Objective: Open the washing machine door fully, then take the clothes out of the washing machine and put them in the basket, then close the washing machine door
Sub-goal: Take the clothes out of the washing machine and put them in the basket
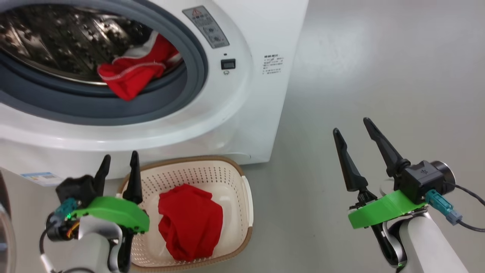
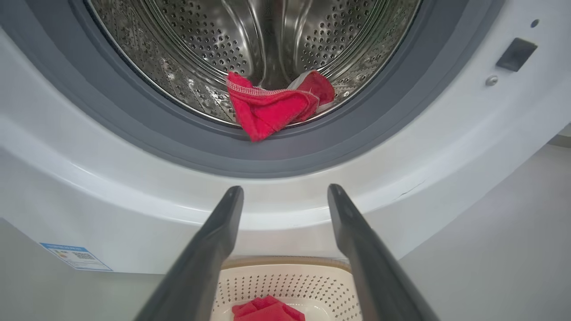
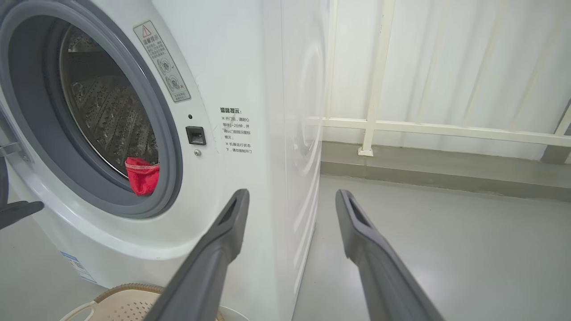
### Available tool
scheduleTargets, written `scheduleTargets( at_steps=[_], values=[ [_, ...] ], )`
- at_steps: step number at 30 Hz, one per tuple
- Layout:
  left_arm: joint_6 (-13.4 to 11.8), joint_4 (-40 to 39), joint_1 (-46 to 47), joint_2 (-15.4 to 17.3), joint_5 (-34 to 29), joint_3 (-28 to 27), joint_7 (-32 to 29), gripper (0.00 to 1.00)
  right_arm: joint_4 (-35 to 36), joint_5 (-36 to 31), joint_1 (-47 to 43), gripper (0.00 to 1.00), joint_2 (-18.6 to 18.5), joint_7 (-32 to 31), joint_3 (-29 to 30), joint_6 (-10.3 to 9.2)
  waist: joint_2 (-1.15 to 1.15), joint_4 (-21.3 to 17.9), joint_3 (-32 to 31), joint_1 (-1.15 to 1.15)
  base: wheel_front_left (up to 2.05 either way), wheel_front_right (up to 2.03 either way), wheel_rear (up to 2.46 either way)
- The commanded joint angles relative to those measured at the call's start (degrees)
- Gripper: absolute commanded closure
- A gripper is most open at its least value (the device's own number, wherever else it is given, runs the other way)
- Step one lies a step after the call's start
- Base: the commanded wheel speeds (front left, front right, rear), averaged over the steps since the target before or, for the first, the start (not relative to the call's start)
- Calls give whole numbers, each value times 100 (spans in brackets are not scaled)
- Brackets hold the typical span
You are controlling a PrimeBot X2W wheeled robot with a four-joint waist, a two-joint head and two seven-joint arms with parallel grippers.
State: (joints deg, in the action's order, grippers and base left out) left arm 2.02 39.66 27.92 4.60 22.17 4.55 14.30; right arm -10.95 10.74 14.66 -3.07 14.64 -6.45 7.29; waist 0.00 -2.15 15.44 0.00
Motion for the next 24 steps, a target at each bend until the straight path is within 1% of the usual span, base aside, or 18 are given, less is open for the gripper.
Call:
scheduleTargets(
  at_steps=[1,2,9,10,16,24],
  values=[
    [-35,-369,-248,135,-111,-274,69,0,85,4,-103,0,19,36,-51,20,0,76,-366,0,0,0,0],
    [-44,-621,-438,121,-189,-361,69,0,43,15,-166,0,19,36,0,20,0,77,-490,0,0,0,0],
    [1,-1382,-1073,61,-339,-607,70,0,27,15,-448,0,19,36,127,20,0,78,-896,0,0,0,0],
    [1,-1382,-1073,61,-339,-607,70,0,27,15,-448,0,19,36,127,20,0,78,-896,0,0,0,0],
    [-63,-2033,-1696,75,-603,-690,70,0,68,-9,-743,0,19,36,235,20,0,40,-1271,0,0,0,0],
    [19,-2612,-2361,76,-750,-640,70,0,79,-124,-1060,0,19,36,398,20,0,16,-1649,0,0,0,0]
  ],
)
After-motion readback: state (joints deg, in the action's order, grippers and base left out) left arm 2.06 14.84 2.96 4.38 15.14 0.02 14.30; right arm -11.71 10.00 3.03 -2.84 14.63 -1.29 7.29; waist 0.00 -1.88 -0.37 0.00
